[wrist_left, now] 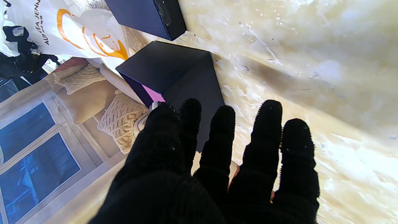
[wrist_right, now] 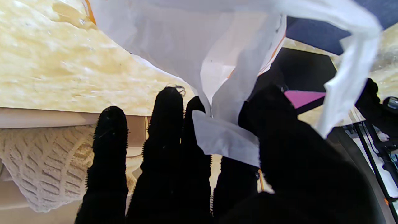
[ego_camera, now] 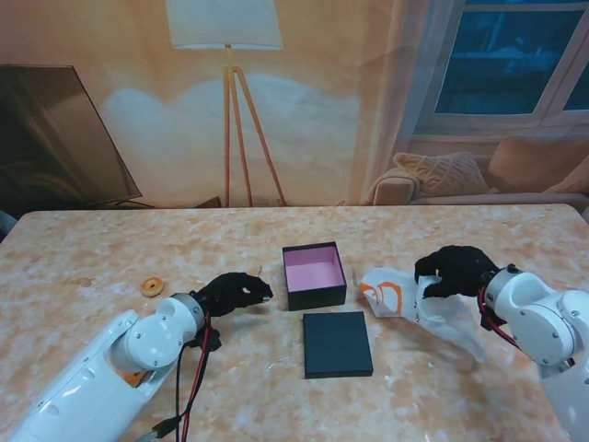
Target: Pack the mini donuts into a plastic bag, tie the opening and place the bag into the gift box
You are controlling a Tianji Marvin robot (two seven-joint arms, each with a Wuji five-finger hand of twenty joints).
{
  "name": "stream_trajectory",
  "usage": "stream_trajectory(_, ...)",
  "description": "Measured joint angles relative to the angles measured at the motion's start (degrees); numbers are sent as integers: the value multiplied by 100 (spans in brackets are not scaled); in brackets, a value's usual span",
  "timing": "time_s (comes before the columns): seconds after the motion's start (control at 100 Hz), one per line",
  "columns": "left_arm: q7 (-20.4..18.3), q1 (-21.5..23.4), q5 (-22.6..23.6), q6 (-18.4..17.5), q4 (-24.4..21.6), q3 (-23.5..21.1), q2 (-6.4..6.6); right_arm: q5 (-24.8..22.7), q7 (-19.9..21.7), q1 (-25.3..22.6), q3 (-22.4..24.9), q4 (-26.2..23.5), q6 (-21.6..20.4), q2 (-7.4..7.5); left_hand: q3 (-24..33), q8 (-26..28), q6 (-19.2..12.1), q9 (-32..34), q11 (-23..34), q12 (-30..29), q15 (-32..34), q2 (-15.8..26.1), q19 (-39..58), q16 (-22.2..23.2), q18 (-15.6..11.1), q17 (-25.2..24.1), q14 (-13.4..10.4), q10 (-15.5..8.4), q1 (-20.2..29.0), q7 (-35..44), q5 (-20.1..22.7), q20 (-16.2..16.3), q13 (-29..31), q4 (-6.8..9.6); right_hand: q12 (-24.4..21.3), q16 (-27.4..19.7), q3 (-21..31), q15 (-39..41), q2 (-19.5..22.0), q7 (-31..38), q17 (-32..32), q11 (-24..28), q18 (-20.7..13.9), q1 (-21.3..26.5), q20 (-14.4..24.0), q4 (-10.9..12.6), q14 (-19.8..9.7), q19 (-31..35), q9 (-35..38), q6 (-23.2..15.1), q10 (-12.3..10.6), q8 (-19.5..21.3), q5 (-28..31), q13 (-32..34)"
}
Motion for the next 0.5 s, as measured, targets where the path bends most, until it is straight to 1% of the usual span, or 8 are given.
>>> stream_trajectory(0.08, 0, 5, 0, -6, -2, -6, 0, 220, -43, -12, 9, -15, -12, -21, 0, 0, 0, 0, 0, 1, 0, 0, 0, 0, 0, 0, 0, 0, 0, 0, 0, 0, 0, 0, -220, -275, -20, -438, 51, 0, -27, -109, 29, 144, -87, 0, 60, -1, 12, 254, 36, -163, -14, -13)
stream_trajectory(0.15, 0, 9, 2, -15, -5, -9, 0, 772, 4, -18, 9, -23, 44, -30, 0, 0, 0, 0, 0, 1, 0, 0, 0, 0, 0, 0, 0, 0, 0, 0, 0, 0, 0, 0, -481, -517, -35, -806, 124, 0, -183, -288, 84, 248, -132, 0, 243, -13, -28, 486, 163, -175, -17, -151)
stream_trajectory(0.2, 0, 11, 5, -20, -6, -11, 1, 1042, 88, -18, 6, -48, 127, -33, 0, 0, 0, 0, 0, 1, 0, 0, 0, 0, 0, 0, 0, 0, 0, 0, 0, 0, 0, 0, -602, -595, -78, -965, 193, 2, -292, -408, 161, 306, -133, 109, 347, -15, -124, 677, 294, -174, -17, -323)
stream_trajectory(0.25, 0, 13, 5, -24, -8, -13, 1, 1021, 128, -13, 0, -72, 166, -37, 0, 0, 0, 0, 0, 1, 0, 0, 0, 0, 0, 0, 0, 0, 0, 0, 0, 0, 0, 0, -725, -638, -183, -1075, 274, 4, -392, -425, 239, 371, -133, 170, 540, -15, -179, 791, 371, -130, -13, -458)
stream_trajectory(0.36, 0, 19, 7, -38, -11, -21, 1, 765, 92, 7, -15, -88, 228, -52, 0, 0, 0, 0, 0, 1, 0, 0, 0, 0, 0, 0, 0, 0, 0, 0, 0, 0, 0, 0, -1017, -681, -296, -1169, 433, 7, -572, -562, 324, 434, -133, 279, 736, -16, -398, 1125, 609, 11, 187, -744)
stream_trajectory(0.41, 0, 24, 8, -49, -14, -27, 2, 815, 70, 8, -27, -109, 382, -59, 0, 0, 0, 0, 0, 1, 0, 0, 0, 0, 0, 0, 0, 0, 0, 0, 0, 0, 0, 0, -1133, -684, -296, -1170, 433, 7, -637, -577, 331, 434, -133, 342, 760, -16, -457, 1246, 673, 72, 361, -822)
stream_trajectory(0.45, 0, 33, 8, -63, -22, -37, 2, 924, 65, 6, -34, -139, 558, -67, 0, 0, 0, 0, 0, 1, 0, 0, 0, 0, 0, 0, 0, 1, 0, 0, 0, 0, 0, 0, -1235, -684, -296, -1162, 433, 7, -652, -538, 373, 434, -133, 342, 875, -17, -518, 1281, 742, 81, 435, -802)
stream_trajectory(0.5, -2, 60, 7, -88, -49, -68, 2, 1047, 45, -1, -34, -177, 696, -79, 0, 0, 0, 0, 0, 1, 0, 0, 0, 0, 0, 0, 0, 27, 0, 0, 0, 0, 0, 0, -1393, -684, -296, -1148, 434, 7, -683, -563, 379, 434, -133, 342, 875, -15, -574, 1316, 812, 83, 507, -892)
